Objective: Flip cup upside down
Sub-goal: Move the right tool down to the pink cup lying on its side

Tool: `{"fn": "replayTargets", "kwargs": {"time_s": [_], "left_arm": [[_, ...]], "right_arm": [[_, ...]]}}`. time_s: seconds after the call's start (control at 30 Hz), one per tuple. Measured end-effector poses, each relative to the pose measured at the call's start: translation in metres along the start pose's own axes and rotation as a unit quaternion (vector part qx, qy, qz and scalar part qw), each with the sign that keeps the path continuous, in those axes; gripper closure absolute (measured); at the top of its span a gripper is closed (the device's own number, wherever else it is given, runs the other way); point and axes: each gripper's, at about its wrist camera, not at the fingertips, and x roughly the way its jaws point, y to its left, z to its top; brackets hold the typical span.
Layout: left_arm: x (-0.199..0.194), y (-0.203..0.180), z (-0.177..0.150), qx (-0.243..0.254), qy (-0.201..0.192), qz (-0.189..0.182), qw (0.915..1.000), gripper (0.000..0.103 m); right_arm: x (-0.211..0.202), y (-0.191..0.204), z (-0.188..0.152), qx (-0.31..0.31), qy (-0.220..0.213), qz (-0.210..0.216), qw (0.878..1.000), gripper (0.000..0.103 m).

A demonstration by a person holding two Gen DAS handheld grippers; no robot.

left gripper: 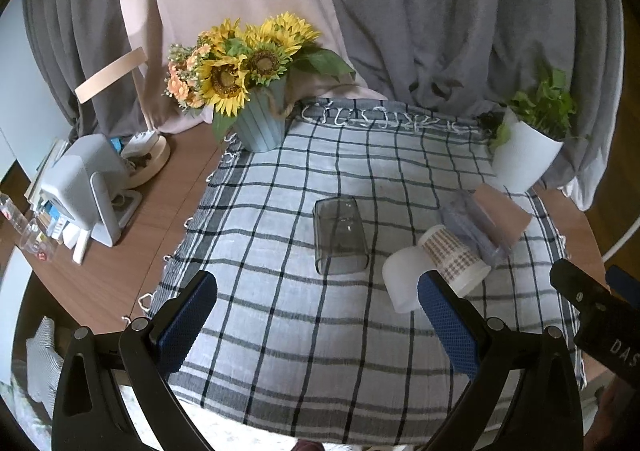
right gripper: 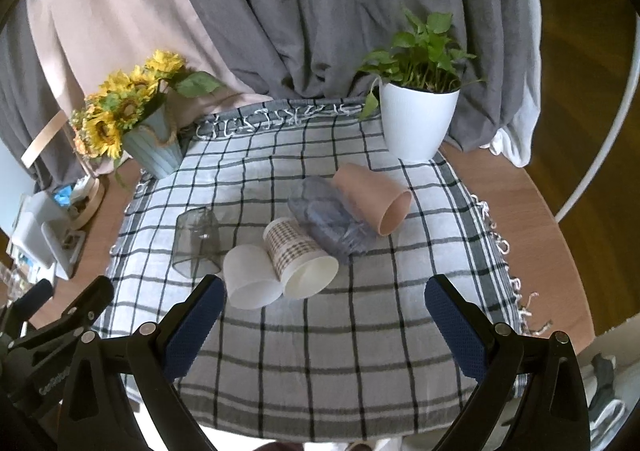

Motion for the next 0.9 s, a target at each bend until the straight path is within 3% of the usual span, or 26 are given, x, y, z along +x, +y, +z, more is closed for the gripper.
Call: {"fn": "replayTargets", "kwargs": {"time_s": [0.23, 0.57, 0.9], "left_arm": [[0.035, -0.006, 0.024, -0.017, 0.028, 0.015, 0.9993, 0.000], [0.079, -0.023, 0.055, -0.036, 0.066, 0.014, 0.9971, 0.000], [0.111, -0.064, 0.084, -0.020, 0.083, 0.011, 0.9963, 0.000]], "right_arm": [[0.038, 0.000, 0.033, -0.029, 0.030, 0.005, 0.999, 0.002], [0.105, 0.003, 0.081, -0.086, 0.115, 0.024, 0.989, 0.009], [0.152, -0.006, 0.117, -0.125, 0.164, 0.011, 0.978, 0.015]]}}
